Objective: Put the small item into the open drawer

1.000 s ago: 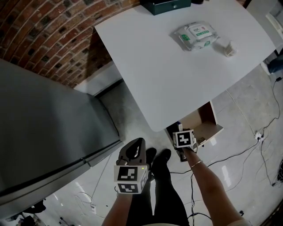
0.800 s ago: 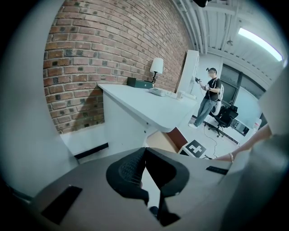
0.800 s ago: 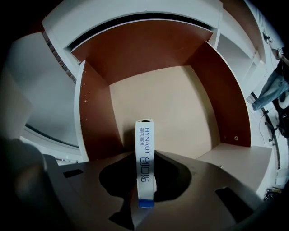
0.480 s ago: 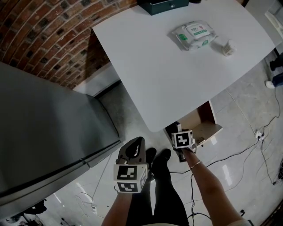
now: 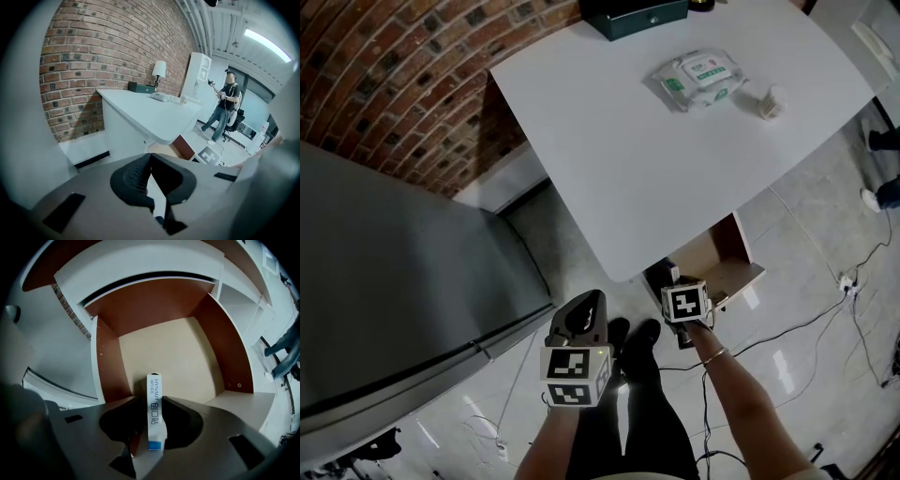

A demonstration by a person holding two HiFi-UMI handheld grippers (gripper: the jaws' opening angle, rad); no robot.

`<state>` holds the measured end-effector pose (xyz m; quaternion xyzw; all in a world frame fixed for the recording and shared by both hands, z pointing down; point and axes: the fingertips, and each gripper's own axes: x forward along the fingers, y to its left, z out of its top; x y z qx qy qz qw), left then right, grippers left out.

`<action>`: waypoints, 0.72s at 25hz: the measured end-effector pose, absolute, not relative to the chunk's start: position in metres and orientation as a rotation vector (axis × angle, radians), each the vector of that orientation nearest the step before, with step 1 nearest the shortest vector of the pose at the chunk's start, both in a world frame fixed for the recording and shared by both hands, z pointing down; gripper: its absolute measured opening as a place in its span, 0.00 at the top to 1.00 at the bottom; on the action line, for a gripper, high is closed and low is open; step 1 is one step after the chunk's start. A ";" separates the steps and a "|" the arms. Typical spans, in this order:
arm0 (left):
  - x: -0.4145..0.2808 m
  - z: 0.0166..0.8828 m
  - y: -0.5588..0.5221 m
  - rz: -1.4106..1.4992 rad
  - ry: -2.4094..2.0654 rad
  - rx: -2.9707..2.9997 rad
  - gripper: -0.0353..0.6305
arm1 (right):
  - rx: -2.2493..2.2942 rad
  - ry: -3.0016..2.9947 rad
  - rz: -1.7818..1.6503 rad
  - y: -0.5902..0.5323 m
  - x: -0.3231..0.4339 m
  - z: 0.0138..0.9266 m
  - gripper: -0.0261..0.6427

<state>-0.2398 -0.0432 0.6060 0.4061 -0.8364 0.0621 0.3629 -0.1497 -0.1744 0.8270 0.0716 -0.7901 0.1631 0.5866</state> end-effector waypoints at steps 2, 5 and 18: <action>-0.240 0.601 -0.046 0.163 -2.158 1.057 0.92 | 0.168 -1.856 0.394 -0.174 -0.149 0.819 0.74; -0.239 0.595 -0.050 0.160 -2.161 1.071 0.92 | 0.171 -1.885 0.405 -0.174 -0.146 0.804 0.74; -0.232 0.551 -0.069 0.191 -2.158 1.177 0.92 | 0.236 -2.117 0.469 -0.181 -0.144 0.700 0.74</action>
